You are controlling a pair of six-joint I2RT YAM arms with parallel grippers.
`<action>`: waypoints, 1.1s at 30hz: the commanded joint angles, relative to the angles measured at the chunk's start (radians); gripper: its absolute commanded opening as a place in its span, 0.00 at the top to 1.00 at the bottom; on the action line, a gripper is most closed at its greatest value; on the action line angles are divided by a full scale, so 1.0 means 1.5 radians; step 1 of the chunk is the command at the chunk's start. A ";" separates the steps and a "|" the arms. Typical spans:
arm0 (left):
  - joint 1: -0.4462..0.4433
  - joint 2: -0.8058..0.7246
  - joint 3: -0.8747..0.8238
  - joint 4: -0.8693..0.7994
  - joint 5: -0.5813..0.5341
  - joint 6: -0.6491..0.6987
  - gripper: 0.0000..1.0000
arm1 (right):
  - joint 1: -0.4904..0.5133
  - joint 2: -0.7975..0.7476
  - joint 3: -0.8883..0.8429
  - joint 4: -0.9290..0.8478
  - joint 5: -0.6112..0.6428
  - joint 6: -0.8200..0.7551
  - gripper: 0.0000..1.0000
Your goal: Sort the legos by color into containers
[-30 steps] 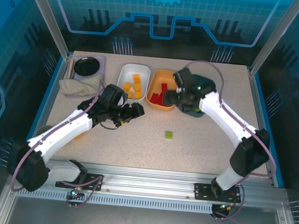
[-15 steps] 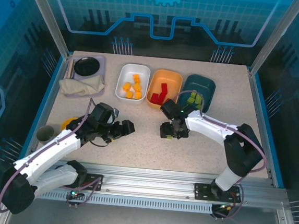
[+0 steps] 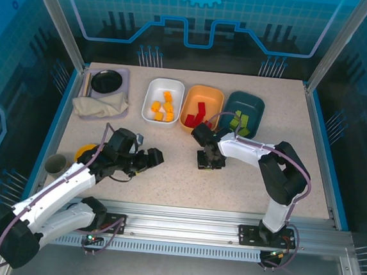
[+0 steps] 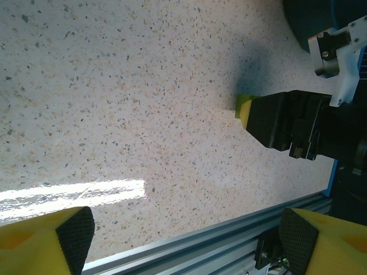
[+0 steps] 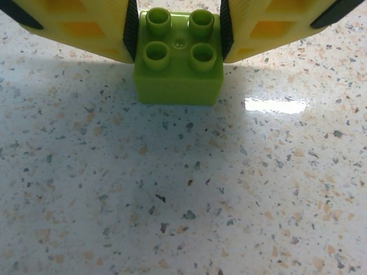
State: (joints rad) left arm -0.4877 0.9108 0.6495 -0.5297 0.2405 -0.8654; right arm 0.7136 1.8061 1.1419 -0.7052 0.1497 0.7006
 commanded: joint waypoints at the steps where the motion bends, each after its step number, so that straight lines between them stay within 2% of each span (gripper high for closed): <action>1: -0.005 -0.008 -0.010 -0.007 -0.008 -0.006 0.13 | 0.001 0.016 0.014 -0.001 0.005 0.004 0.63; 4: -0.005 -0.004 -0.006 -0.002 -0.008 -0.007 0.12 | -0.001 0.001 0.016 -0.012 0.015 0.003 0.68; 8: -0.006 0.019 0.030 0.011 0.000 -0.012 0.12 | -0.021 -0.063 0.033 -0.040 0.039 -0.005 0.69; 11: -0.006 0.069 0.092 0.021 0.006 -0.006 0.13 | -0.077 -0.101 0.059 -0.060 0.039 -0.023 0.69; 14: -0.006 0.135 0.159 0.039 0.015 0.002 0.13 | -0.161 -0.102 0.102 -0.058 0.015 -0.056 0.69; 17: -0.006 0.207 0.226 0.067 0.023 0.009 0.13 | -0.232 -0.054 0.174 -0.054 -0.015 -0.090 0.69; 22: -0.006 0.333 0.352 0.079 0.031 0.030 0.13 | -0.313 0.097 0.341 -0.068 -0.077 -0.109 0.69; 29: -0.006 0.449 0.473 0.073 0.031 0.049 0.13 | -0.345 0.286 0.572 -0.144 -0.101 -0.099 0.68; 33: -0.006 0.470 0.493 0.071 0.031 0.050 0.14 | -0.351 0.329 0.609 -0.167 -0.096 -0.081 0.65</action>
State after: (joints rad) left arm -0.4892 1.6020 1.3495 -0.4187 0.2638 -0.8188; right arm 0.2016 2.2780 2.0094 -0.8722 0.0322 0.5671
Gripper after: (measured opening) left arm 0.865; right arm 0.345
